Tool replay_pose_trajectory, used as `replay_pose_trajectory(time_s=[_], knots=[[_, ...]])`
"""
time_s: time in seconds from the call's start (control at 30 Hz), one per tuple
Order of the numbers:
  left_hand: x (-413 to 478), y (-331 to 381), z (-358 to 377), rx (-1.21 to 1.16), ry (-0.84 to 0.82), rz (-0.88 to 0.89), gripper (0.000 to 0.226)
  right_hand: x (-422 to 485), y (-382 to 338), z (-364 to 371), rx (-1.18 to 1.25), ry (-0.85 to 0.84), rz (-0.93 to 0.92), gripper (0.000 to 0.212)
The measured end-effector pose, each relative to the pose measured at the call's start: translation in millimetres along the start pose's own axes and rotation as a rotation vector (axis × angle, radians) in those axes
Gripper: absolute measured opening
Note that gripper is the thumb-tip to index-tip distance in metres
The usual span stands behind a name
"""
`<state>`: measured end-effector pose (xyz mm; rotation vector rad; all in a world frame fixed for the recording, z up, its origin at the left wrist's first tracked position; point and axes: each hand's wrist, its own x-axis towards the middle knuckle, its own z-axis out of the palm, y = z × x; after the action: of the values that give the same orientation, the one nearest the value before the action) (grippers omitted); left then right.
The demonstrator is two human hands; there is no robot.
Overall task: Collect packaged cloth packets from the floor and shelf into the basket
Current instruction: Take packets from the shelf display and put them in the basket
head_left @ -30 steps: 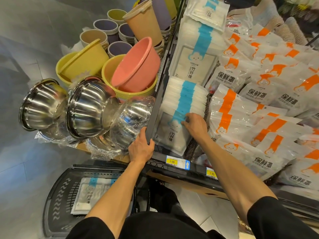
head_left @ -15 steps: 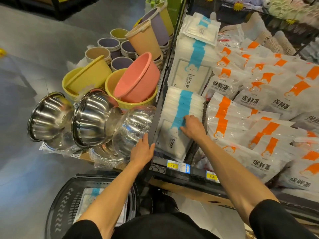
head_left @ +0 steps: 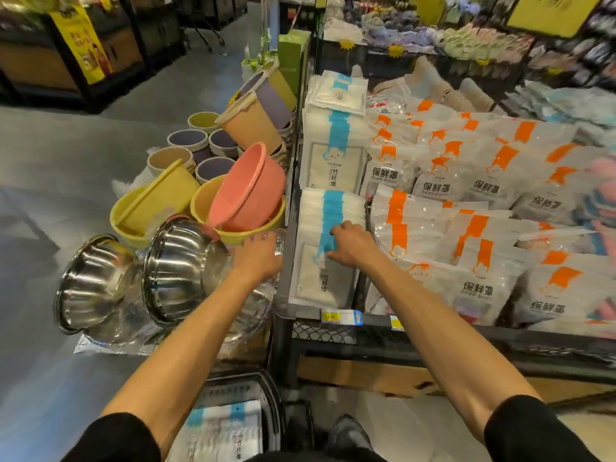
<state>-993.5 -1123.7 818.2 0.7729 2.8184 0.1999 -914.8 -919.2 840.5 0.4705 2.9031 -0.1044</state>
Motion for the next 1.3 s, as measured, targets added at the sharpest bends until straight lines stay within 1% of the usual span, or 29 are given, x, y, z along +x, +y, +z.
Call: replay_pose_trajectory(time_s=[0.23,0.43,0.53,0.67,0.8,0.9,1.03,1.3], knots=[[-32,8,-32,0.054,0.096,0.053,0.045,-35,-6,-23,-0.012,0.038,-0.022,0.065],[-69,3,-39,0.060,0.106,0.062,0.048,-80,-13,-24,0.007,0.069,-0.033,0.061],[-99,0,-39,0.075,0.108,0.054,0.046,-107,-17,-17,-0.005,0.065,-0.034,0.060],[-142,-10,-35,0.059,0.145,0.072,0.048,-139,-29,-7,-0.013,0.100,-0.052,0.059],[-181,-29,-28,0.077,0.153,0.036,0.049,-163,-50,7,0.028,0.100,-0.090,0.060],[-207,-44,-24,0.094,0.106,-0.027,0.051,-181,-70,18,0.050,0.101,-0.128,0.060],[-239,-65,-21,0.108,0.048,-0.099,0.051,-200,-99,27,0.024,0.028,-0.155,0.063],[-275,-116,-17,0.096,0.091,-0.118,0.048,-219,-155,37,-0.019,-0.008,-0.206,0.059]])
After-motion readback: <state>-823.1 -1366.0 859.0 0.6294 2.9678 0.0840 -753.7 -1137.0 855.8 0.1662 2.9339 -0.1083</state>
